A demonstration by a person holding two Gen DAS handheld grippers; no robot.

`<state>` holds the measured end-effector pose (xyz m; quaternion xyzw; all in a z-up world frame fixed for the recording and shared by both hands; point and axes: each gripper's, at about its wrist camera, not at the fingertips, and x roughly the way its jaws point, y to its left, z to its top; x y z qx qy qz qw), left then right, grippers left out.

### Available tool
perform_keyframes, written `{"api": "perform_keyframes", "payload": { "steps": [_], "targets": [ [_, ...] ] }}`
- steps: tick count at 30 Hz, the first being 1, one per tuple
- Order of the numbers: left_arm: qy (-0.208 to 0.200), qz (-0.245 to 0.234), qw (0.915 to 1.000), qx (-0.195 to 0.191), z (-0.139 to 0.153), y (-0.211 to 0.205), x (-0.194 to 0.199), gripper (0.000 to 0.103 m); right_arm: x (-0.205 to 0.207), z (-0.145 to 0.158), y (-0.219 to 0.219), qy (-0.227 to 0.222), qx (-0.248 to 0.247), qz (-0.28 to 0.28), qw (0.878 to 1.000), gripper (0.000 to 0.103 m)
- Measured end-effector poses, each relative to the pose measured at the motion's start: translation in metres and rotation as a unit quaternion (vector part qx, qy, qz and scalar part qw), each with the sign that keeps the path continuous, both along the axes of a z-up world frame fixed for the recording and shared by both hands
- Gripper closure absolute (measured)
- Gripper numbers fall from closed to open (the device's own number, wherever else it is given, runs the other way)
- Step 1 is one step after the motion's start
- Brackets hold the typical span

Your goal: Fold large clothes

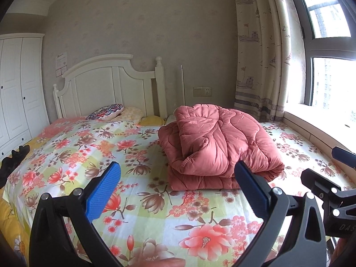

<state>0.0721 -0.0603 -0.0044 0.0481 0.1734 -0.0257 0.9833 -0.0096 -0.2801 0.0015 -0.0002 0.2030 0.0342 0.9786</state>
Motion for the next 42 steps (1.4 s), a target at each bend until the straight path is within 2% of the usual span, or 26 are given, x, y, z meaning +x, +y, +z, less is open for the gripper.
{"api": "perform_keyframes", "payload": {
  "steps": [15, 42],
  "targets": [
    [0.006, 0.002, 1.0, 0.002, -0.003, 0.0, -0.004, 0.002, 0.001, -0.005, -0.007, 0.004, 0.023, -0.002, 1.0, 0.004],
    [0.007, 0.002, 1.0, 0.003, -0.003, 0.001, -0.007, 0.002, 0.002, -0.011, -0.006, 0.006, 0.026, 0.002, 1.0, 0.004]
  ]
}}
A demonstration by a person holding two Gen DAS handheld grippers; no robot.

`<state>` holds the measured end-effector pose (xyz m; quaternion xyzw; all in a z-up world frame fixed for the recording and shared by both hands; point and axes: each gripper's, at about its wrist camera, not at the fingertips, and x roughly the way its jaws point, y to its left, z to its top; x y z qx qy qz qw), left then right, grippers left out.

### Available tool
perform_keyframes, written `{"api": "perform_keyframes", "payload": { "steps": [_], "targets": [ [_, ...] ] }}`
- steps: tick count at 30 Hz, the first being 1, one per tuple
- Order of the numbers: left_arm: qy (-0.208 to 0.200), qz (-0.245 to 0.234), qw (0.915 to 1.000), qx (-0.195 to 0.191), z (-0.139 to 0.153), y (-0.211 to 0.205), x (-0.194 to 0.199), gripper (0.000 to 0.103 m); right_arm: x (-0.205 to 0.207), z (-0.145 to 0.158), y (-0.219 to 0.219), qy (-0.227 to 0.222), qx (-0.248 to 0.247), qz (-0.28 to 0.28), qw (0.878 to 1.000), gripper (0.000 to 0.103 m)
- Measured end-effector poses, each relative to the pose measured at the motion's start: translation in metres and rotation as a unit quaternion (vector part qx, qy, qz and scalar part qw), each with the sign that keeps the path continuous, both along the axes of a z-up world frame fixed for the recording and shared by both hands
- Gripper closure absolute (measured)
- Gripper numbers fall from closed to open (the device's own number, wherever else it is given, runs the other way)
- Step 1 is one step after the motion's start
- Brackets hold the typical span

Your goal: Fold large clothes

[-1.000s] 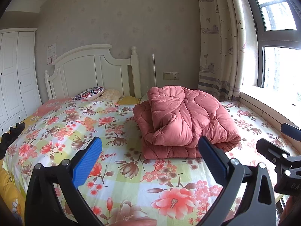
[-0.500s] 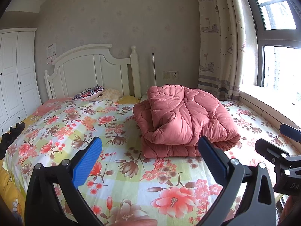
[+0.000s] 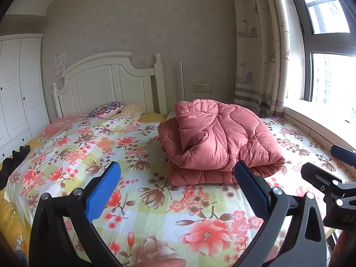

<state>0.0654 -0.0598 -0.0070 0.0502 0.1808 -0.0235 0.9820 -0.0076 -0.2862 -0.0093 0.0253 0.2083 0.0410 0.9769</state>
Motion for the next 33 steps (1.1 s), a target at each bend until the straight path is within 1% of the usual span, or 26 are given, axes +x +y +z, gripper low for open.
{"api": "perform_keyframes", "payload": {
  "steps": [10, 16, 24, 26, 28, 30, 32, 33],
  "targets": [
    [0.001, 0.0, 1.0, 0.0, 0.0, 0.001, 0.0, 0.002, 0.0, -0.002, 0.0, 0.004, 0.002, 0.0, 1.0, 0.004],
    [0.004, 0.002, 1.0, 0.0, -0.005, 0.005, -0.003, 0.002, 0.001, -0.003, 0.002, 0.008, 0.001, 0.001, 1.0, 0.004],
    [0.023, -0.001, 0.9997, 0.002, -0.016, 0.011, 0.002, 0.002, 0.007, -0.012, 0.007, 0.023, 0.0, 0.004, 1.0, 0.004],
    [0.031, -0.002, 0.9995, 0.003, -0.022, 0.012, 0.007, 0.002, 0.011, -0.017, 0.008, 0.03, -0.001, 0.005, 1.0, 0.004],
    [0.035, -0.021, 0.9992, 0.005, -0.029, 0.01, 0.01, 0.002, 0.015, -0.022, 0.008, 0.037, -0.003, 0.005, 0.999, 0.004],
    [0.038, -0.023, 0.9988, 0.022, -0.036, 0.01, 0.017, 0.002, 0.021, -0.027, 0.008, 0.046, -0.007, 0.004, 0.999, 0.004],
    [0.045, -0.025, 0.9984, 0.025, -0.035, 0.019, 0.033, 0.002, 0.029, -0.027, 0.001, 0.055, -0.008, 0.008, 0.998, 0.004],
    [0.059, -0.022, 0.9979, 0.019, -0.032, 0.033, 0.049, 0.002, 0.033, -0.024, -0.006, 0.055, -0.009, 0.007, 0.998, 0.004]
  ]
}}
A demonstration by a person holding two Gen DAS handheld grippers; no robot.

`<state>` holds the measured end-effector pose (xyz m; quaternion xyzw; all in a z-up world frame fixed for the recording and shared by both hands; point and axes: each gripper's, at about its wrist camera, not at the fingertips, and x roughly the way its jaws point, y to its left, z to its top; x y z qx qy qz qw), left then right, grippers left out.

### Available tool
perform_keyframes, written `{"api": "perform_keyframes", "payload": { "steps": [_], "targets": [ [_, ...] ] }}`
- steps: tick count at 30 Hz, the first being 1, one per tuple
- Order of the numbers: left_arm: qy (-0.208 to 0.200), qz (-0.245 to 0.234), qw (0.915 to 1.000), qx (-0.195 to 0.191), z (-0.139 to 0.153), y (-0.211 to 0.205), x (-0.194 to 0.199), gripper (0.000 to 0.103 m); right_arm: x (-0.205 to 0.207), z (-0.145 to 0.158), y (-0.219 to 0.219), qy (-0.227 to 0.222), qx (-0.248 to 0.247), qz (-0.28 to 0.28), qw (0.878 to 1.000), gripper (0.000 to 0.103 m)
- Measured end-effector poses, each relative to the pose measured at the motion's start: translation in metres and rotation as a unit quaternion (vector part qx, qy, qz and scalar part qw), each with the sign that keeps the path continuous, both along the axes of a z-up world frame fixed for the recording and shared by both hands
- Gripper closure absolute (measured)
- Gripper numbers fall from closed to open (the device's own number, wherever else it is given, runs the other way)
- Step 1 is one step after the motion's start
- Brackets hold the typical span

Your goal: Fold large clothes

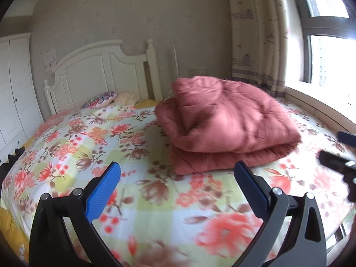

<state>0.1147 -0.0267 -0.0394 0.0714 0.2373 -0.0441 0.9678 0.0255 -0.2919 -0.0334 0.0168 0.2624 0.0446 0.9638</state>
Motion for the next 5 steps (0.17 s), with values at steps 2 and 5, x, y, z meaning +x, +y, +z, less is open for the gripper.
{"api": "perform_keyframes", "payload": {
  "steps": [2, 5],
  "targets": [
    [0.019, 0.021, 0.9996, -0.005, 0.009, 0.035, 0.035, 0.002, 0.009, 0.014, -0.027, -0.01, -0.017, -0.029, 0.999, 0.004],
    [0.033, 0.101, 0.9943, 0.009, 0.025, 0.114, 0.105, 0.002, 0.029, 0.044, -0.099, -0.005, -0.055, -0.125, 0.991, 0.004]
  ]
}}
